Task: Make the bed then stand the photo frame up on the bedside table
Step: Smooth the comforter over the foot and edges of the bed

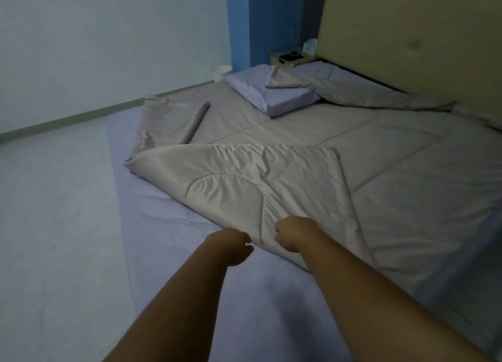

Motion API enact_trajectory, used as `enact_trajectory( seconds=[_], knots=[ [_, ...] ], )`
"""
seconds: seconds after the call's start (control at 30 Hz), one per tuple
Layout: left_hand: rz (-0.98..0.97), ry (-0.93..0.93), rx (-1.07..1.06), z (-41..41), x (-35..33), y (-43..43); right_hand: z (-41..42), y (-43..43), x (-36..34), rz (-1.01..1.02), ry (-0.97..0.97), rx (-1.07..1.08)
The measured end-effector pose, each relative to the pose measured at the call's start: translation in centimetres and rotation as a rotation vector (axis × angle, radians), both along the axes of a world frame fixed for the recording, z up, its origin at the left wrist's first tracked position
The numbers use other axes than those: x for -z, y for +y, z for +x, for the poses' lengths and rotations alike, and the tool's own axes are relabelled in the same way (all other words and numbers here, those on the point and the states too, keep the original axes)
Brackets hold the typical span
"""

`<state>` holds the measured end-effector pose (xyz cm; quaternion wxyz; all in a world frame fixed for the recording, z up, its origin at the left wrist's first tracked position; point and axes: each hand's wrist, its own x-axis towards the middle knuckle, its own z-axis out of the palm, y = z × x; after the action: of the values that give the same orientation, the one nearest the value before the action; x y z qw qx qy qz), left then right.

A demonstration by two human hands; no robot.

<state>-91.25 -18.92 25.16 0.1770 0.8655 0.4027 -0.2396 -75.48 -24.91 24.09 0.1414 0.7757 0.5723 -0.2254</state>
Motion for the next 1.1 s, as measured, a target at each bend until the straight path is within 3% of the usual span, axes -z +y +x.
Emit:
enact_trajectory(
  seconds=[0.2,0.4,0.6,0.83,1.1],
  knots=[
    [-0.02,0.111,0.161,-5.3,-2.5,-2.0,-6.6,-5.3,-1.1,0.012,0.039,0.129],
    [0.059,-0.046,0.234,-1.8,-3.8,-0.5,-3.6,-5.7,-2.7,0.073,-0.035,0.219],
    [0.064,-0.01,0.306,1.4,-3.4,2.8,-0.8,-4.0,-2.3,0.137,-0.023,0.313],
    [0.102,-0.14,0.401,10.5,-0.8,12.2,6.1,3.6,-0.3,0.242,-0.059,0.451],
    [0.249,-0.363,0.498,25.5,10.2,27.7,18.6,17.0,9.5,0.458,-0.2,0.617]
  ],
)
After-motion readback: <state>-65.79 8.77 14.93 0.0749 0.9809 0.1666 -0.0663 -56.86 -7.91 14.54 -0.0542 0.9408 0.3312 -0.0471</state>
